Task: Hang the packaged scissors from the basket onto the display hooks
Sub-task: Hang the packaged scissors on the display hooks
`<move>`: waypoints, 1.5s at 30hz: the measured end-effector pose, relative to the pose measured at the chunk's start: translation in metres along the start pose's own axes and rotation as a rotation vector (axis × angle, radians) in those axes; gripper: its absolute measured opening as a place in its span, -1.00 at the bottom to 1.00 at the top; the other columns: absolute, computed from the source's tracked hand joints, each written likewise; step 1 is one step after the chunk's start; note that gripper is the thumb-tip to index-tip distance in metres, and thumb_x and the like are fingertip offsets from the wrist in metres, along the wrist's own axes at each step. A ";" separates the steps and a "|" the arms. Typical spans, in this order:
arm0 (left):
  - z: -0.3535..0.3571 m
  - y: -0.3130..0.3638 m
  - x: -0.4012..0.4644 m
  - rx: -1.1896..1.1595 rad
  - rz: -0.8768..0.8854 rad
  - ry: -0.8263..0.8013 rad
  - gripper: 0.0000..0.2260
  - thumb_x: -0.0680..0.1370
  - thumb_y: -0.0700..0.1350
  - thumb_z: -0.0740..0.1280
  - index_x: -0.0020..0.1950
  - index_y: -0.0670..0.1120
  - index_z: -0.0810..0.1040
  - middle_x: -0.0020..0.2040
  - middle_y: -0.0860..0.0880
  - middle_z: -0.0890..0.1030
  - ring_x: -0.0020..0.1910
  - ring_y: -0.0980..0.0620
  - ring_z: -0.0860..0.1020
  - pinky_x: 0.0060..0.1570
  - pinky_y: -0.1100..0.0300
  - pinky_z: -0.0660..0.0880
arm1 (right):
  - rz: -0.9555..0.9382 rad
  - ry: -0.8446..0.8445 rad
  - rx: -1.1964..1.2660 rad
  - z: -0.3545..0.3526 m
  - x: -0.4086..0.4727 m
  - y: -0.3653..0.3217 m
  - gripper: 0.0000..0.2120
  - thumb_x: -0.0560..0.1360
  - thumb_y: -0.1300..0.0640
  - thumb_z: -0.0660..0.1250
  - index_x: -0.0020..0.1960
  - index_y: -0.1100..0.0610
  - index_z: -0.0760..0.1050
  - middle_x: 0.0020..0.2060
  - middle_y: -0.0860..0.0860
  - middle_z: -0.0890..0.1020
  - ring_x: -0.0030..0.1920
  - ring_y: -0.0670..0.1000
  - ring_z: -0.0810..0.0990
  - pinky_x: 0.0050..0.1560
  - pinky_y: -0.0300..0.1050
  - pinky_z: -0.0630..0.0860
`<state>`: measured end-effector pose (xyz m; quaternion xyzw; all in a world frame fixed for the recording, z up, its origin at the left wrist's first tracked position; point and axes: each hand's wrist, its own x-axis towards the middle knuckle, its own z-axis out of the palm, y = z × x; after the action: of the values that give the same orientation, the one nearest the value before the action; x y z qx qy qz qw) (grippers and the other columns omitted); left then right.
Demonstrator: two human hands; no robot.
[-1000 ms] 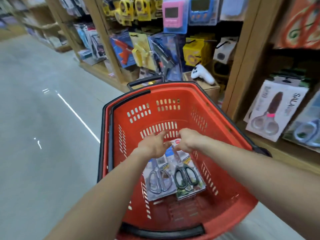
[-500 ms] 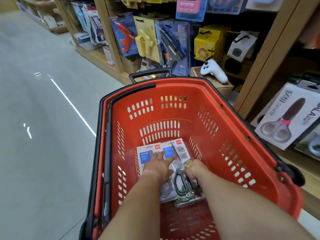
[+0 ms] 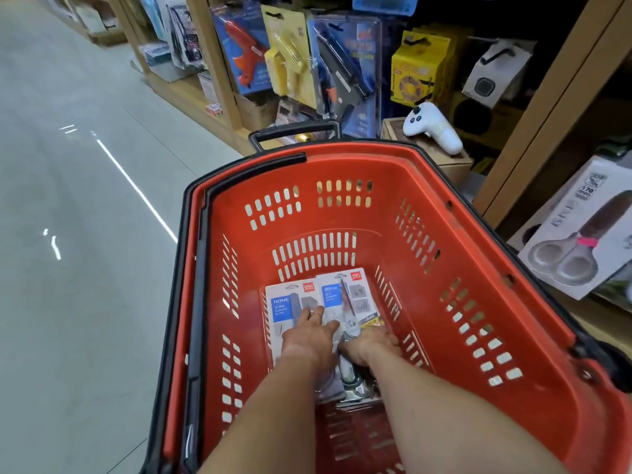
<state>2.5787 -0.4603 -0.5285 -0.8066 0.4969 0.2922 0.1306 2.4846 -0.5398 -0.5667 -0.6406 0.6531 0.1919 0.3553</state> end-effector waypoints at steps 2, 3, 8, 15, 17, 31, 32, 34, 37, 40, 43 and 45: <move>0.001 -0.003 0.000 0.002 0.005 0.011 -0.32 0.65 0.16 0.33 0.69 0.14 0.11 0.74 -0.04 -0.07 0.70 -0.14 -0.11 0.54 -0.28 0.29 | 0.029 0.016 0.015 -0.005 -0.005 0.004 0.09 0.35 -0.37 0.50 0.61 0.24 0.16 0.49 0.22 0.33 0.46 0.25 0.37 0.41 0.08 0.40; 0.000 -0.004 0.000 0.013 0.010 0.017 -0.31 0.63 0.18 0.35 0.69 0.15 0.11 0.73 -0.04 -0.06 0.70 -0.14 -0.09 0.53 -0.28 0.31 | 0.037 0.021 0.026 -0.009 -0.004 0.007 0.05 0.38 -0.32 0.51 0.60 0.23 0.15 0.47 0.22 0.33 0.46 0.24 0.37 0.42 0.05 0.39; -0.001 0.001 -0.007 0.076 0.024 0.000 -0.28 0.64 0.23 0.32 0.70 0.23 0.00 0.73 -0.08 -0.09 0.70 -0.19 -0.11 0.50 -0.36 0.30 | 0.024 0.003 0.024 -0.014 0.001 0.012 0.00 0.43 -0.19 0.55 0.63 0.20 0.12 0.50 0.21 0.25 0.52 0.27 0.28 0.54 0.16 0.28; 0.000 0.001 -0.012 0.077 0.036 0.024 -0.29 0.65 0.22 0.31 0.69 0.21 -0.01 0.73 -0.08 -0.06 0.69 -0.19 -0.08 0.48 -0.35 0.31 | -0.025 0.002 0.131 -0.016 -0.002 0.015 0.03 0.45 -0.17 0.56 0.60 0.25 0.03 0.48 0.26 0.32 0.47 0.30 0.39 0.49 0.15 0.36; 0.000 0.001 -0.014 0.071 0.035 0.030 -0.28 0.65 0.22 0.31 0.69 0.20 -0.02 0.73 -0.07 -0.05 0.69 -0.20 -0.08 0.48 -0.35 0.30 | -0.032 -0.006 0.138 -0.022 -0.003 0.016 0.15 0.42 -0.20 0.57 0.62 0.29 -0.08 0.51 0.28 0.35 0.50 0.29 0.38 0.51 0.14 0.35; 0.000 0.000 -0.013 0.084 0.029 0.006 -0.27 0.66 0.23 0.27 0.72 0.13 -0.04 0.74 -0.05 -0.13 0.70 -0.16 -0.14 0.52 -0.35 0.22 | -0.033 -0.013 0.141 -0.017 -0.014 0.007 0.01 0.43 -0.07 0.59 0.60 0.29 0.07 0.40 0.24 0.37 0.37 0.28 0.48 0.37 0.08 0.50; 0.000 -0.001 -0.013 0.085 0.030 0.004 -0.27 0.66 0.23 0.27 0.72 0.13 -0.04 0.74 -0.05 -0.13 0.70 -0.16 -0.14 0.52 -0.36 0.21 | -0.037 -0.010 0.133 -0.018 -0.013 0.008 -0.03 0.44 -0.07 0.58 0.59 0.29 0.11 0.41 0.22 0.43 0.37 0.27 0.49 0.37 0.09 0.50; 0.001 -0.001 -0.013 0.085 0.034 -0.001 -0.26 0.66 0.23 0.28 0.72 0.13 -0.04 0.74 -0.06 -0.13 0.70 -0.18 -0.14 0.52 -0.37 0.20 | -0.056 -0.012 0.131 -0.023 -0.011 0.010 -0.15 0.45 -0.05 0.59 0.52 0.27 0.23 0.30 0.18 0.55 0.23 0.20 0.61 0.23 0.02 0.58; 0.002 -0.001 -0.013 0.099 0.039 0.009 -0.26 0.66 0.24 0.28 0.72 0.13 -0.03 0.74 -0.07 -0.12 0.70 -0.19 -0.13 0.52 -0.37 0.20 | -0.079 -0.036 0.148 -0.037 -0.013 0.007 -0.45 0.47 0.04 0.58 0.36 0.20 0.48 0.06 0.09 0.62 -0.24 0.00 0.58 -0.27 -0.17 0.54; 0.002 -0.001 -0.013 0.089 0.041 0.013 -0.26 0.66 0.24 0.28 0.72 0.12 -0.02 0.74 -0.06 -0.11 0.70 -0.19 -0.12 0.52 -0.36 0.22 | -0.071 -0.051 0.102 -0.032 -0.016 0.003 -0.32 0.40 -0.12 0.59 0.43 0.08 0.49 0.26 0.14 0.54 0.14 0.13 0.57 0.21 -0.03 0.57; 0.003 -0.005 -0.013 0.072 0.048 0.022 -0.25 0.64 0.25 0.30 0.71 0.12 -0.02 0.73 -0.04 -0.08 0.69 -0.17 -0.10 0.49 -0.34 0.25 | 0.000 -0.033 0.103 -0.028 -0.026 0.001 -0.18 0.41 -0.22 0.56 0.52 0.07 0.34 0.37 0.17 0.33 0.39 0.22 0.33 0.40 0.09 0.37; 0.002 -0.008 -0.013 0.062 0.050 0.036 -0.23 0.63 0.24 0.33 0.70 0.09 0.00 0.73 -0.02 -0.05 0.68 -0.15 -0.06 0.47 -0.32 0.28 | 0.022 0.002 0.097 -0.027 -0.027 0.001 -0.09 0.41 -0.26 0.55 0.55 0.14 0.27 0.40 0.17 0.33 0.41 0.22 0.33 0.40 0.06 0.36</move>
<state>2.5803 -0.4456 -0.5229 -0.7945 0.5281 0.2654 0.1391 2.4758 -0.5400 -0.5295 -0.6155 0.6692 0.1630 0.3831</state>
